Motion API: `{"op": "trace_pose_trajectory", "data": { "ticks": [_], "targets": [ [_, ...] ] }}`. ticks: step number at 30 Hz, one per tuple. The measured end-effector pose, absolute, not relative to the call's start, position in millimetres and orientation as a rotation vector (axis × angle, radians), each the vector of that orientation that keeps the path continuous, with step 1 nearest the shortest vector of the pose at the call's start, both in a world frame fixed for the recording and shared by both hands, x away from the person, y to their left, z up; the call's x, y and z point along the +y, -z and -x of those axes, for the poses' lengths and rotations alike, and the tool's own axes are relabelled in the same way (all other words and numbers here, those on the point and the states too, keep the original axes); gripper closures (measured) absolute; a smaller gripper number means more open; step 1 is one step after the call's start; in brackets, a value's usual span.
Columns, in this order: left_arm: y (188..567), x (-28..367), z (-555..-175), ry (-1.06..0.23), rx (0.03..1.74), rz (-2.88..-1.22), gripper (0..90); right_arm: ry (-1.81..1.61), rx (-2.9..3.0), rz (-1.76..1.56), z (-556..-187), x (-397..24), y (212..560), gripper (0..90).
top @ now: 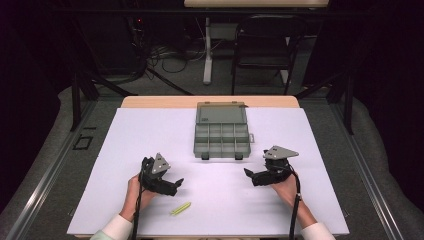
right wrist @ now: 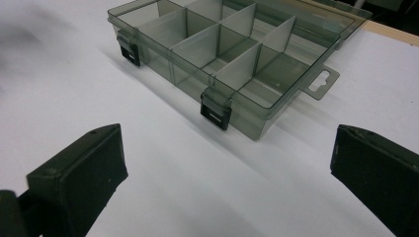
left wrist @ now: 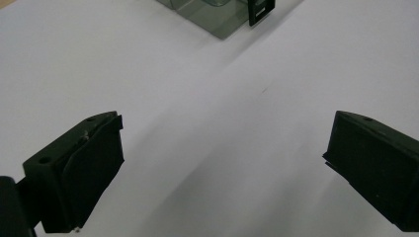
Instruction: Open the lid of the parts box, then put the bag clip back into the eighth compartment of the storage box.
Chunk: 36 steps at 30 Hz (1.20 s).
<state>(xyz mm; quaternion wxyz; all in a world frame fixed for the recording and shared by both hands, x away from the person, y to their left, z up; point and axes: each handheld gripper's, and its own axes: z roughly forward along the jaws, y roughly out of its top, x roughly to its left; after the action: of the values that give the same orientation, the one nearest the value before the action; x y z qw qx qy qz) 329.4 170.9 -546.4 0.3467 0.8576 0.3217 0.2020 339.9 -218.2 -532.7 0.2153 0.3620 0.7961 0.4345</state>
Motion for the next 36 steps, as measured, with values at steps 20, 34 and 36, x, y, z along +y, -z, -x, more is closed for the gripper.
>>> {"op": "trace_pose_trajectory", "data": {
  "ticks": [20,34,36],
  "targets": [
    [544.2,171.4,-309.9,-0.51,0.824,-2.213,0.0,-1.196,2.208,-0.983,-339.2,-220.2,533.6,0.0],
    [539.0,171.6,-284.4,-0.506,0.796,-2.232,0.0,-1.194,2.223,-0.97,-340.6,-217.6,535.0,0.0],
    [538.3,171.5,-281.8,-0.516,0.791,-2.241,0.1,-1.193,2.222,-0.968,-340.6,-217.2,534.6,0.0]
  ]
}}
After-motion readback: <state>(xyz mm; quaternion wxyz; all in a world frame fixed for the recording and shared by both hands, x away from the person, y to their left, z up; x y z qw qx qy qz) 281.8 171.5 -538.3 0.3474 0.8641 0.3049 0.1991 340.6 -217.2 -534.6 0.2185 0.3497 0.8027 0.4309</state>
